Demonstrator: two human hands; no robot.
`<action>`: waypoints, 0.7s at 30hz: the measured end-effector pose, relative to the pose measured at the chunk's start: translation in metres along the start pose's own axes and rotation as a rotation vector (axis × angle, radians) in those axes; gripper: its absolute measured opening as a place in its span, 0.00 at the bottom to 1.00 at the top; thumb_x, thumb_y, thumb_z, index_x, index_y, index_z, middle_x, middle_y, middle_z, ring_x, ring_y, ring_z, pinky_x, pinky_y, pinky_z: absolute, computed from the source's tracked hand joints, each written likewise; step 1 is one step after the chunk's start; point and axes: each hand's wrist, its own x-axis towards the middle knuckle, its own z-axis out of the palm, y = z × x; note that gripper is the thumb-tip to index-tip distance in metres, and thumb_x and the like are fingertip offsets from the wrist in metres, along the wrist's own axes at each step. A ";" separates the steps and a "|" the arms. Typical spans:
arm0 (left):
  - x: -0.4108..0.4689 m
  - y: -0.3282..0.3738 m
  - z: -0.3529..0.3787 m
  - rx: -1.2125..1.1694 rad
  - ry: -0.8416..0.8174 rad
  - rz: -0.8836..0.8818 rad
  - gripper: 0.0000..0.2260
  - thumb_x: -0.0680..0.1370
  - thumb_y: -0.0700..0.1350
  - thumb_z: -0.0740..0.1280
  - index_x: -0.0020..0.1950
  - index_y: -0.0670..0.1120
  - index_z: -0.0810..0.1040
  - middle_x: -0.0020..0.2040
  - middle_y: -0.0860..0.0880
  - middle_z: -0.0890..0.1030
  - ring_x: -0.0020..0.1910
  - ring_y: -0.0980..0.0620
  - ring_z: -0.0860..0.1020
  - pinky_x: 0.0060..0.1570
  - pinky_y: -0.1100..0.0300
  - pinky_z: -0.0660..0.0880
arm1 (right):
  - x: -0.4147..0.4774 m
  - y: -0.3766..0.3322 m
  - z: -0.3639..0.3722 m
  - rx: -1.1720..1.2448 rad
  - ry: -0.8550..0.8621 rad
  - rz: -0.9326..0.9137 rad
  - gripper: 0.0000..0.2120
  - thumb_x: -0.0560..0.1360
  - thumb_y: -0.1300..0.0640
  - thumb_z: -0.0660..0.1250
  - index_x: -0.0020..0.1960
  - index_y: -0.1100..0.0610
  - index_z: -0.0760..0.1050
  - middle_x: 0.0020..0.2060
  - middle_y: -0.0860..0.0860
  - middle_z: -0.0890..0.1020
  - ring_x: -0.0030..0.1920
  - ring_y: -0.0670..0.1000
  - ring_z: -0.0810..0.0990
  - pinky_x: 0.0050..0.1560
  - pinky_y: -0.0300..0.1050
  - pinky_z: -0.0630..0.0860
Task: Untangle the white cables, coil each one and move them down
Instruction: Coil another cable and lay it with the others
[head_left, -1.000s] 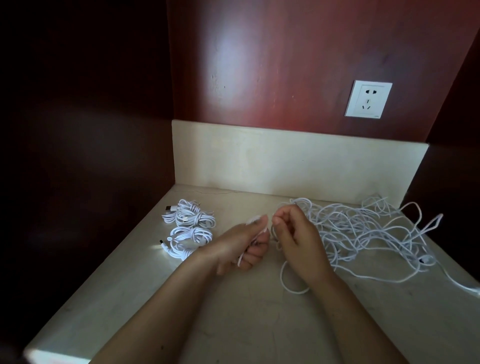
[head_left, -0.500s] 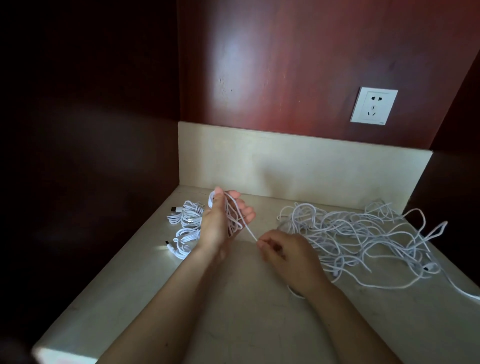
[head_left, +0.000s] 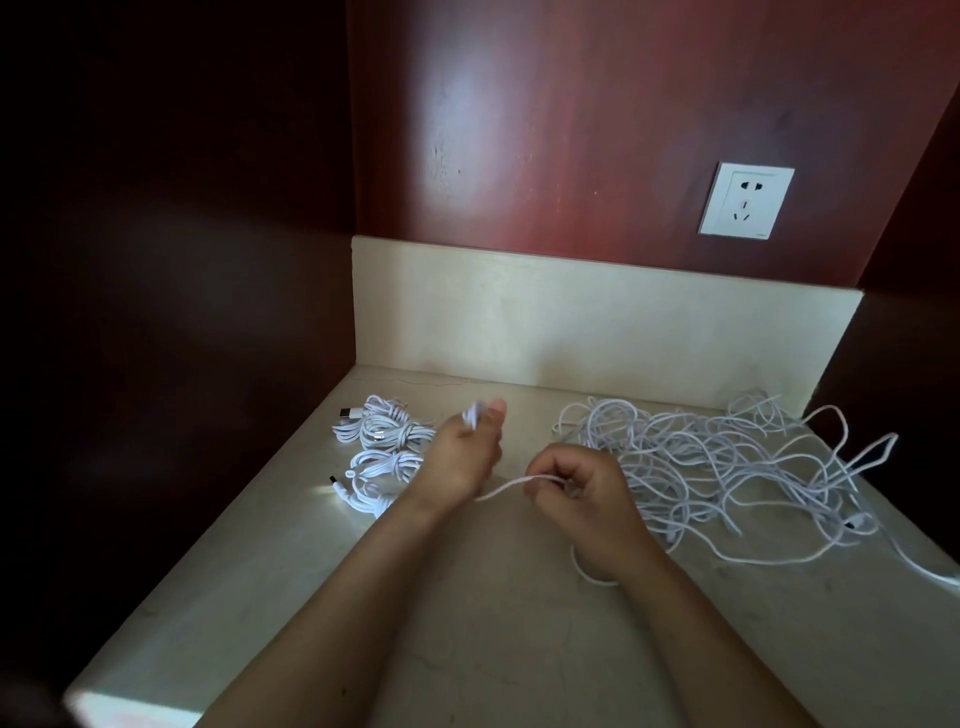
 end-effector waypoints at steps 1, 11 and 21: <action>-0.002 0.002 0.001 -0.002 -0.074 -0.031 0.20 0.82 0.54 0.59 0.32 0.48 0.66 0.26 0.49 0.67 0.22 0.55 0.63 0.25 0.63 0.59 | 0.000 -0.001 0.001 0.025 0.026 -0.002 0.10 0.65 0.65 0.64 0.31 0.51 0.75 0.28 0.49 0.76 0.31 0.43 0.73 0.34 0.38 0.69; -0.014 0.010 -0.002 -0.025 -0.658 -0.335 0.30 0.74 0.75 0.47 0.31 0.50 0.67 0.28 0.51 0.64 0.24 0.55 0.60 0.22 0.67 0.57 | 0.005 0.012 -0.003 0.008 0.240 -0.012 0.04 0.71 0.52 0.72 0.41 0.52 0.78 0.35 0.49 0.82 0.38 0.51 0.80 0.42 0.45 0.75; -0.012 0.004 0.002 -0.103 -0.422 -0.141 0.23 0.83 0.58 0.56 0.32 0.48 0.70 0.24 0.51 0.63 0.22 0.54 0.61 0.26 0.63 0.59 | 0.005 0.021 -0.007 -0.003 0.259 0.037 0.03 0.76 0.54 0.64 0.48 0.51 0.75 0.33 0.48 0.80 0.34 0.47 0.77 0.38 0.47 0.73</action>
